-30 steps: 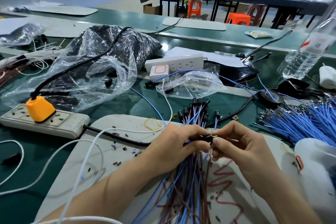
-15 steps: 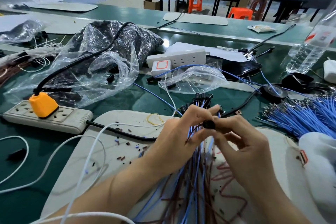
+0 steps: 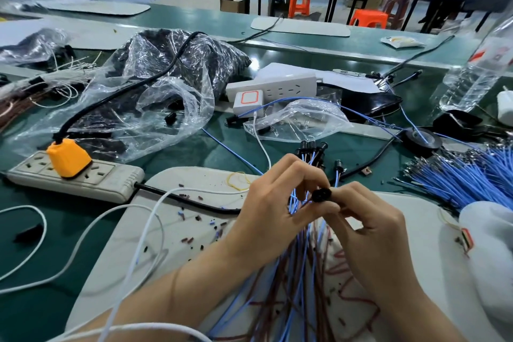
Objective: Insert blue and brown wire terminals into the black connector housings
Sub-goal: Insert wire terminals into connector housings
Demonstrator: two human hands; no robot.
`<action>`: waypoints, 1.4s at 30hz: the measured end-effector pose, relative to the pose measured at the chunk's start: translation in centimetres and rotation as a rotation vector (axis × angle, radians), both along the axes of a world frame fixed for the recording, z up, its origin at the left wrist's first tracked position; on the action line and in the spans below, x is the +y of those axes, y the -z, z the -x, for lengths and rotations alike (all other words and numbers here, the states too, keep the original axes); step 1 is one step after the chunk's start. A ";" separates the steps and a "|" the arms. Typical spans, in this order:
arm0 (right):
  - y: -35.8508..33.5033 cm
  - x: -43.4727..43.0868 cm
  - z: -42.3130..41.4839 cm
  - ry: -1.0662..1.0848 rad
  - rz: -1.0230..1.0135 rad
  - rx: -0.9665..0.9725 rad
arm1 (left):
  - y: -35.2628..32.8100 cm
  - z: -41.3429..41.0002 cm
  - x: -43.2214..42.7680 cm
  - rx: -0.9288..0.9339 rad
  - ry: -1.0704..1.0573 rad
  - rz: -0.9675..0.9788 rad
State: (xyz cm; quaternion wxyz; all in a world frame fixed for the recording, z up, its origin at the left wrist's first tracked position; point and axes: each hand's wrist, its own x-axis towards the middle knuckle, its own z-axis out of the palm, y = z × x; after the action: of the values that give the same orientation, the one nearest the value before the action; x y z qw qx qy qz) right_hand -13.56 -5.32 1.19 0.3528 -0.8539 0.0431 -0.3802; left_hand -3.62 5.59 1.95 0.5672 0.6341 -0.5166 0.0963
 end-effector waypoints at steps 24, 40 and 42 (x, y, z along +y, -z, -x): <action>0.0 -0.1 0.3 0.029 0.002 -0.093 | 0.0 0.0 0.0 0.024 0.057 0.023; 0.1 -0.3 0.0 0.007 -0.046 -0.049 | -0.1 0.2 0.2 0.028 0.075 0.004; 0.0 -0.1 0.1 -0.052 -0.109 -0.071 | -0.1 0.2 0.1 0.101 0.095 0.033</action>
State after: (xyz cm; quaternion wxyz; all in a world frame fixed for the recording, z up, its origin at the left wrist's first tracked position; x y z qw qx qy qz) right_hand -13.71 -5.46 1.20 0.4099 -0.8202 0.0294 -0.3979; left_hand -3.83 5.74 2.05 0.6070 0.6035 -0.5150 0.0458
